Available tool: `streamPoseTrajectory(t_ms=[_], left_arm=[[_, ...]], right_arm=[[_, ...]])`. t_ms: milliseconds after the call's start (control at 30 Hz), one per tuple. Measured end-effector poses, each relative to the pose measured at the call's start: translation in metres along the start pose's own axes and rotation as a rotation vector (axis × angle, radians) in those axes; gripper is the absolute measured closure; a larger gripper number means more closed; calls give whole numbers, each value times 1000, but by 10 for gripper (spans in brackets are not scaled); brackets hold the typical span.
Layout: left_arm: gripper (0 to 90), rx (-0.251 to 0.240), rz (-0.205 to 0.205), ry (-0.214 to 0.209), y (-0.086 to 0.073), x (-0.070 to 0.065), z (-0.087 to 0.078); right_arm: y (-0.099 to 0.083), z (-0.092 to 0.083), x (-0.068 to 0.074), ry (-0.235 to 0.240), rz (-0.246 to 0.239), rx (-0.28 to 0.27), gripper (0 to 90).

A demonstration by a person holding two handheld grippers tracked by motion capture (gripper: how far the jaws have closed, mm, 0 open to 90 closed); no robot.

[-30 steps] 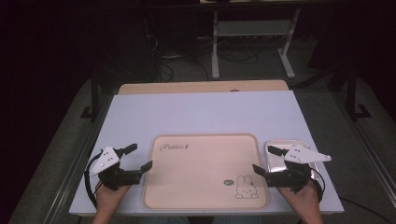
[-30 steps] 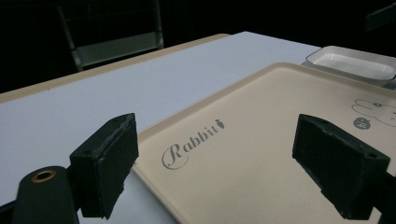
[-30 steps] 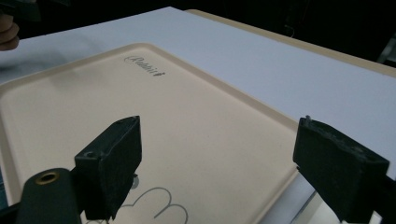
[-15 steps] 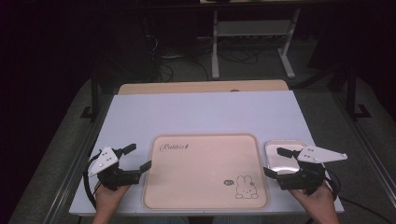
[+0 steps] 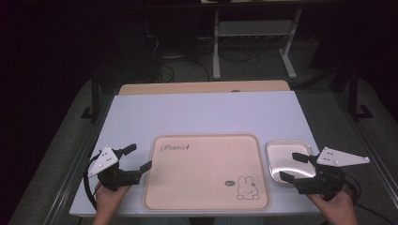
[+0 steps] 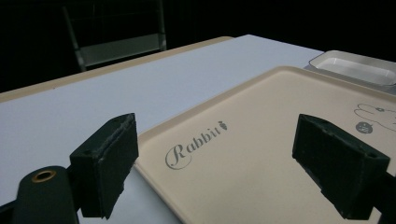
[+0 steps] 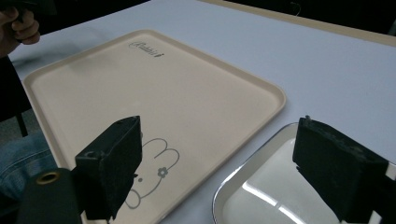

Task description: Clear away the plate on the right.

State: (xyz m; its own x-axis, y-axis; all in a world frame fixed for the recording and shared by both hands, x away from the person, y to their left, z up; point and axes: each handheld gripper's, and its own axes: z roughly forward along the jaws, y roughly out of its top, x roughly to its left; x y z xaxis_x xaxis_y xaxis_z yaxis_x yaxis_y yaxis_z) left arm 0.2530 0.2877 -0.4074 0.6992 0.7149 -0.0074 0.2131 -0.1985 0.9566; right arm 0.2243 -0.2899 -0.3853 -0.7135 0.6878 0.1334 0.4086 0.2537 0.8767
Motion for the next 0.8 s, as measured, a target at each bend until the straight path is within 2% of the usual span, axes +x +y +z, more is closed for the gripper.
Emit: streamPoseTrajectory(t_ms=[100, 267, 500, 667, 733, 800], left_arm=[[139, 3, 4, -3, 0, -2, 1], [138, 3, 4, -3, 0, -2, 2], [138, 3, 0, -2, 0, -1, 1], [138, 5, 1, -3, 0, -2, 2], [138, 5, 0, -3, 0, -1, 2], [138, 5, -1, -3, 0, -1, 3]], right_arm=[[-3, -6, -5, 8, 13, 7, 164], [-8, -17, -13, -5, 27, 15, 163], [-19, -33, -32, -22, 87, 29, 174], [-23, -44, -49, -12, 159, 38, 200], [-24, -47, -57, 5, 198, 73, 219], [-26, -49, -63, 2, 218, 90, 226]])
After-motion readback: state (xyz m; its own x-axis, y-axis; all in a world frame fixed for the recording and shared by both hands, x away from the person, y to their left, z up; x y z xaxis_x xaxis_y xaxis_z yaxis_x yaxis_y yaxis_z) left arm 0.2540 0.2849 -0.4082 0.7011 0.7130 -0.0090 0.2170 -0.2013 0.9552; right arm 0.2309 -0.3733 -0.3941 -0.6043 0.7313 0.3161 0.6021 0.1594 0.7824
